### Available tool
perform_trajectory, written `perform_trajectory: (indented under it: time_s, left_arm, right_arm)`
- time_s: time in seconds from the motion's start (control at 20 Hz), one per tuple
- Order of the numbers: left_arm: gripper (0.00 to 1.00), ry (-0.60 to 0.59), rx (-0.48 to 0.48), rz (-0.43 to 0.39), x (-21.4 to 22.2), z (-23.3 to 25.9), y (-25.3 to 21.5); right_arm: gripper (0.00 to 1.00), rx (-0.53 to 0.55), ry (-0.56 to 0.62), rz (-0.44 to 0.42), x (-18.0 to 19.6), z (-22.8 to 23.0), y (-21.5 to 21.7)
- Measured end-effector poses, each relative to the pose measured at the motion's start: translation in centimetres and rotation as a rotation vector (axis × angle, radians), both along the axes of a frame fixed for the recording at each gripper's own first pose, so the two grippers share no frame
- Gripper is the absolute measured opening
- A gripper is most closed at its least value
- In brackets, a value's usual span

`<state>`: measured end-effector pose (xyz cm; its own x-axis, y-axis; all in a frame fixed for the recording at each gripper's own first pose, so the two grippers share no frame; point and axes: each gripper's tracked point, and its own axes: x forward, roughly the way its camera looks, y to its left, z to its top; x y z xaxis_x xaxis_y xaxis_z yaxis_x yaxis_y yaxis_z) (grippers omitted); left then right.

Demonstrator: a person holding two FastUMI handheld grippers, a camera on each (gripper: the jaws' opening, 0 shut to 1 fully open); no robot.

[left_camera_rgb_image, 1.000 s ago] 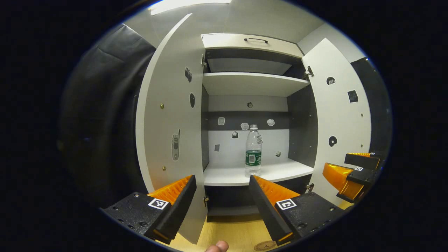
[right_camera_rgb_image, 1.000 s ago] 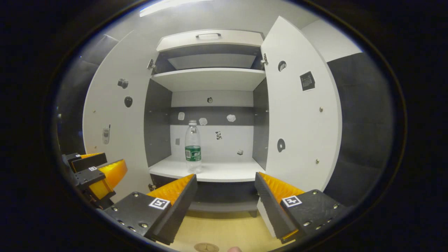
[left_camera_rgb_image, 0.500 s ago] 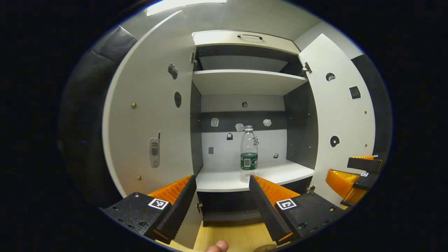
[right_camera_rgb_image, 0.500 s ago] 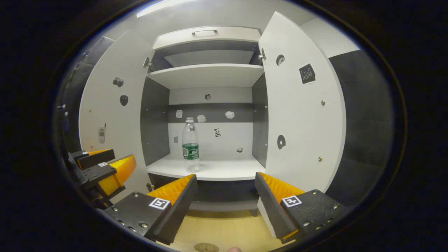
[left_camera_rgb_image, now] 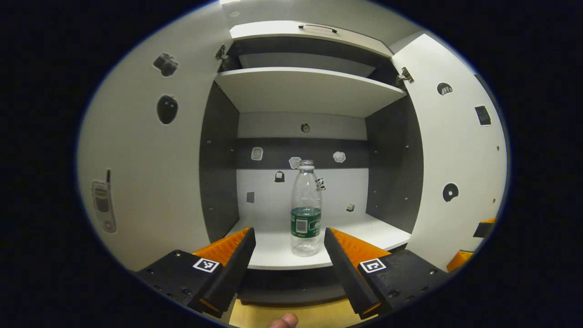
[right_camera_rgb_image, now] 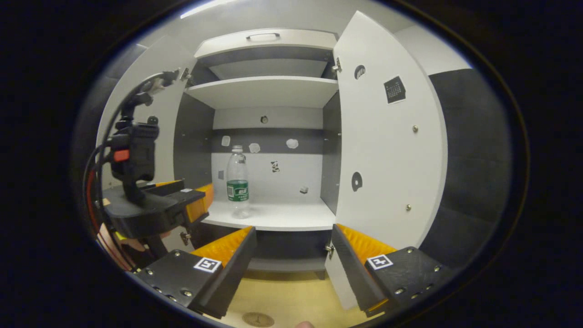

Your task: Grasp the bottle in the cabinet with the left hand and place it on the coaster, then close the right door with the right hand and the left door with the left hand.

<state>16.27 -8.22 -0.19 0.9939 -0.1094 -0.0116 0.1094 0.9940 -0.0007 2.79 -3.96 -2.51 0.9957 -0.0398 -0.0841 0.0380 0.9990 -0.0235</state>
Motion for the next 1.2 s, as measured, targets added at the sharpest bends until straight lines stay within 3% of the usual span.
perform_trajectory:
  time_s: [0.3, 0.75, 0.9, 1.05, 1.2]
  left_arm:
    - [0.96, 0.009, -0.005, 0.001, 6.4, -0.3, -1.2]
    - [0.96, 0.026, -0.002, -0.009, 12.7, -0.6, -2.8]
    - [0.96, 0.043, 0.007, -0.007, 13.6, -1.2, -3.3]
    - [0.82, 0.041, 0.033, 0.009, 13.1, -0.8, -3.5]
    - [0.81, -0.024, 0.050, -0.007, 10.8, 1.4, -3.8]
  right_arm:
    - [0.97, -0.020, 0.034, -0.064, -0.1, -1.0, -2.7]
    - [1.00, -0.040, 0.079, -0.099, -0.1, -1.7, -4.2]
    - [1.00, -0.048, 0.092, -0.101, -0.4, -1.9, -4.4]
    - [1.00, -0.056, 0.100, -0.099, -0.8, -1.9, -4.5]
    - [1.00, -0.051, 0.090, -0.092, -1.3, -1.6, -4.4]
